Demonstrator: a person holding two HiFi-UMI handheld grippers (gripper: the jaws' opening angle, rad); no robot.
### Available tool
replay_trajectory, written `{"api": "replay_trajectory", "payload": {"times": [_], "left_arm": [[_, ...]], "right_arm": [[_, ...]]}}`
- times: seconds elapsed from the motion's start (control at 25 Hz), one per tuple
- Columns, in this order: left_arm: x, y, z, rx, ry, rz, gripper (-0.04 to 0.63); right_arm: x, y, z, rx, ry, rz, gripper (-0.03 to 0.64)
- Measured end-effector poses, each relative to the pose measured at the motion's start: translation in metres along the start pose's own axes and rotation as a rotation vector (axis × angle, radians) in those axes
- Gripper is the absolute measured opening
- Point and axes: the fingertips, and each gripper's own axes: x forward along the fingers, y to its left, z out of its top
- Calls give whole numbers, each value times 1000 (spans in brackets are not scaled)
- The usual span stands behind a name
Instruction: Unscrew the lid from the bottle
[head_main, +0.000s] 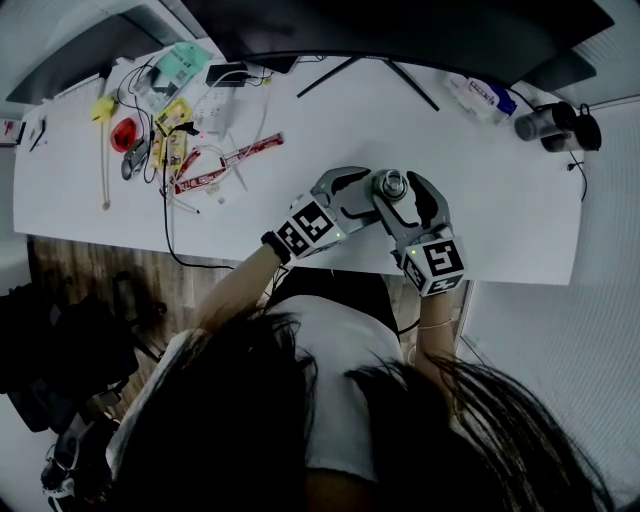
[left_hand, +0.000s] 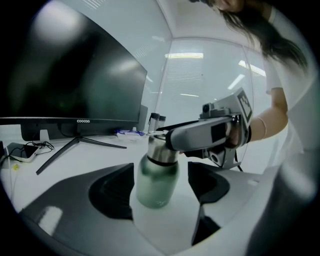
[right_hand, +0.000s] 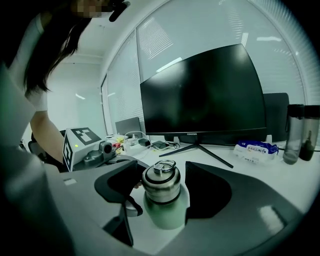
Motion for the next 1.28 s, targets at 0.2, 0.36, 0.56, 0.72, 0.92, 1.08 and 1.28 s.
{"api": "replay_trajectory", "payload": {"times": [0.2, 0.36, 0.56, 0.72, 0.92, 1.08, 1.28], "left_arm": [[12, 3, -12, -9, 33, -6, 362], [18, 3, -15, -23, 29, -1, 360], [19, 9, -17, -48, 25, 42, 360], [19, 7, -14, -44, 26, 29, 360], [19, 7, -14, -33, 44, -4, 359], [18, 6, -15, -15, 84, -54, 359], [19, 3, -16, 30, 139, -161, 359]], "right_arm": [[5, -5, -7, 17, 5, -23, 273], [7, -4, -9, 14, -11, -34, 272], [10, -3, -16, 6, 1, -18, 262], [9, -2, -17, -5, 10, 29, 262], [9, 0, -17, -27, 35, 111, 261], [9, 4, -17, -61, 63, 218, 261], [8, 10, -19, -121, 107, 377, 261]]}}
